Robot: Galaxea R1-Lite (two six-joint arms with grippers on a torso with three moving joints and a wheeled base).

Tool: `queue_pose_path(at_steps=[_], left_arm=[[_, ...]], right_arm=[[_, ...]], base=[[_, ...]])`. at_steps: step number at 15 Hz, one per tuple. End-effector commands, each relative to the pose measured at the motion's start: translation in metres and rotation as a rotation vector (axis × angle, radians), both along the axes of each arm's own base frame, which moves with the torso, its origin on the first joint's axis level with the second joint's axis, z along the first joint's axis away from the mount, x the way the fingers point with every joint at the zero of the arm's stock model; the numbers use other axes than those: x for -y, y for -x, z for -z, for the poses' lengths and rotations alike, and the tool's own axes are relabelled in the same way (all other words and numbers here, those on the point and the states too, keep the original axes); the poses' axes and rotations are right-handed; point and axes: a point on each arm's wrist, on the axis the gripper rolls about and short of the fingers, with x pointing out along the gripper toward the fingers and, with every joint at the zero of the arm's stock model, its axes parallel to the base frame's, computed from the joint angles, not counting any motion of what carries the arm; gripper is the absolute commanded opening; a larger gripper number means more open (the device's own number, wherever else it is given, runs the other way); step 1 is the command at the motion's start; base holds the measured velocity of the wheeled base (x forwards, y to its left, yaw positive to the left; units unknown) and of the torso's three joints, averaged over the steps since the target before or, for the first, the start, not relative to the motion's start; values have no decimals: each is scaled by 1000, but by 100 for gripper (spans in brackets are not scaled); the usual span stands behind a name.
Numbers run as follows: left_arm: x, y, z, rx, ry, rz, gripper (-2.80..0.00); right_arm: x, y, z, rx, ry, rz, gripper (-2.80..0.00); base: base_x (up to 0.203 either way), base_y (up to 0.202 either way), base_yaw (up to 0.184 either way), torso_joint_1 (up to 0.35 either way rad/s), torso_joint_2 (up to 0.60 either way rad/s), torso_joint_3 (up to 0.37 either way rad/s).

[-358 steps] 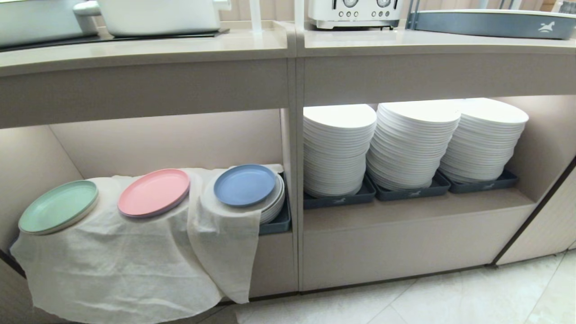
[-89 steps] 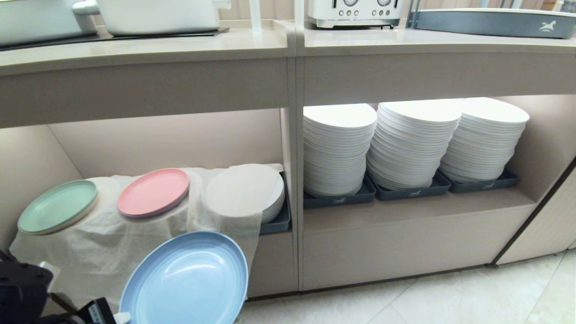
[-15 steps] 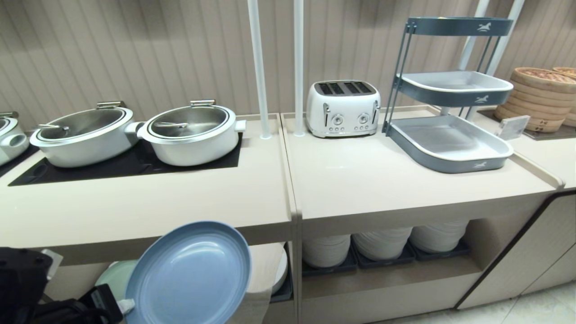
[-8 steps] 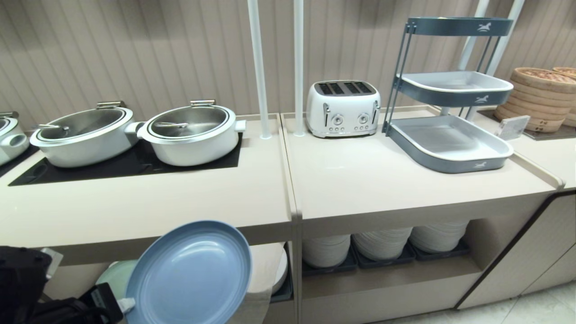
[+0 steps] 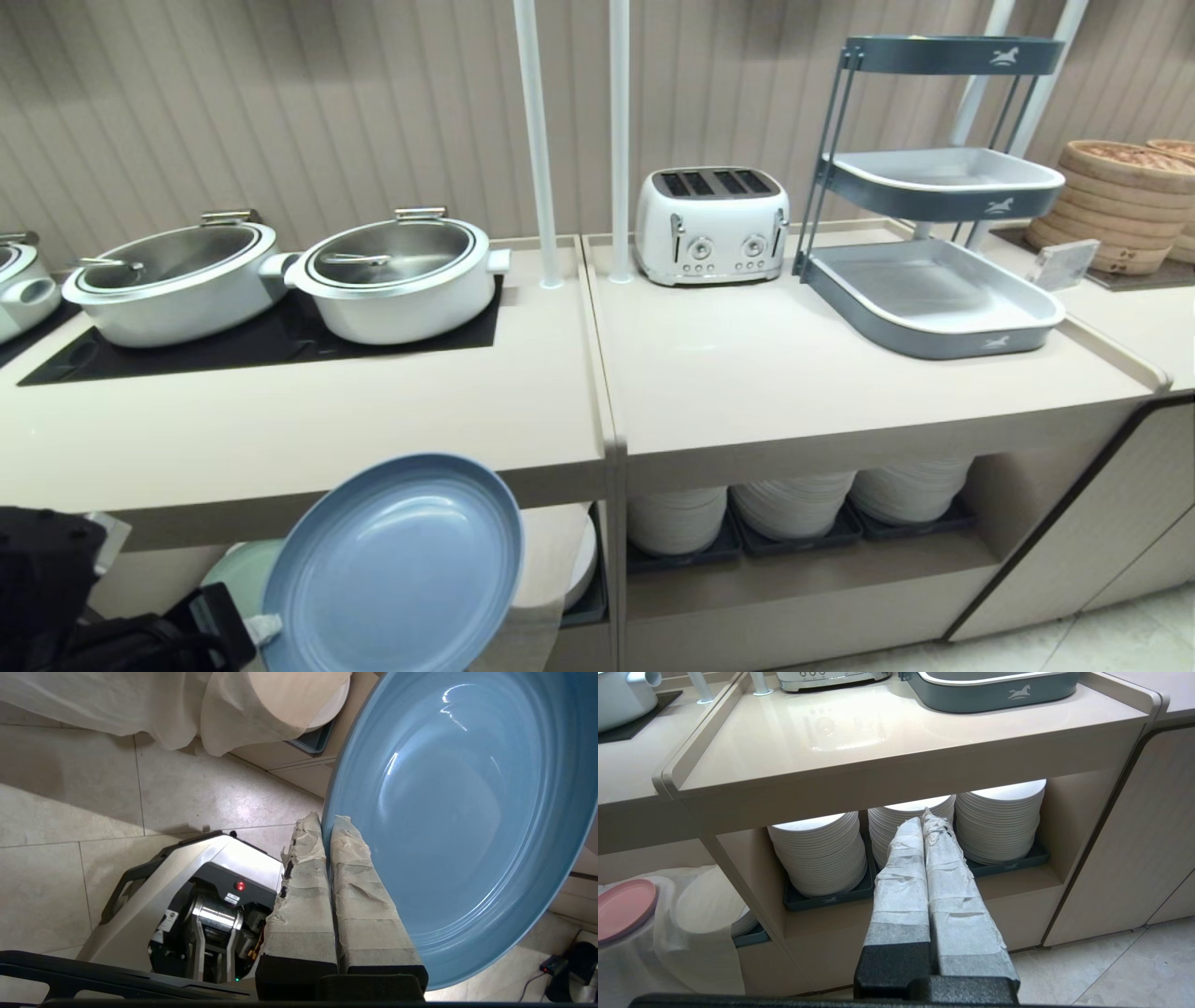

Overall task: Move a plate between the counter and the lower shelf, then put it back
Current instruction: Put the plate

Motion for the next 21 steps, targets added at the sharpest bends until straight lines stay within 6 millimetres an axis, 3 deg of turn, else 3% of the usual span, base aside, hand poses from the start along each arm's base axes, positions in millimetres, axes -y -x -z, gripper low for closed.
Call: queue_pose_path(at_steps=[1,15,21], left_arm=[[0,0,0,-3,3,-3,-280],[0,0,2,-9,6,-10,-280],[-1,1,2,-8,7,-12,-280]], right_arm=[[0,0,0,1,-1,3,-280],[0,0,0,1,-1,1,-280],[0,0,0,1,-2,1,-280]], base=[[0,0,0,0,0,0],[0,0,0,0,0,0],[-1,158,-7,6,3,2]])
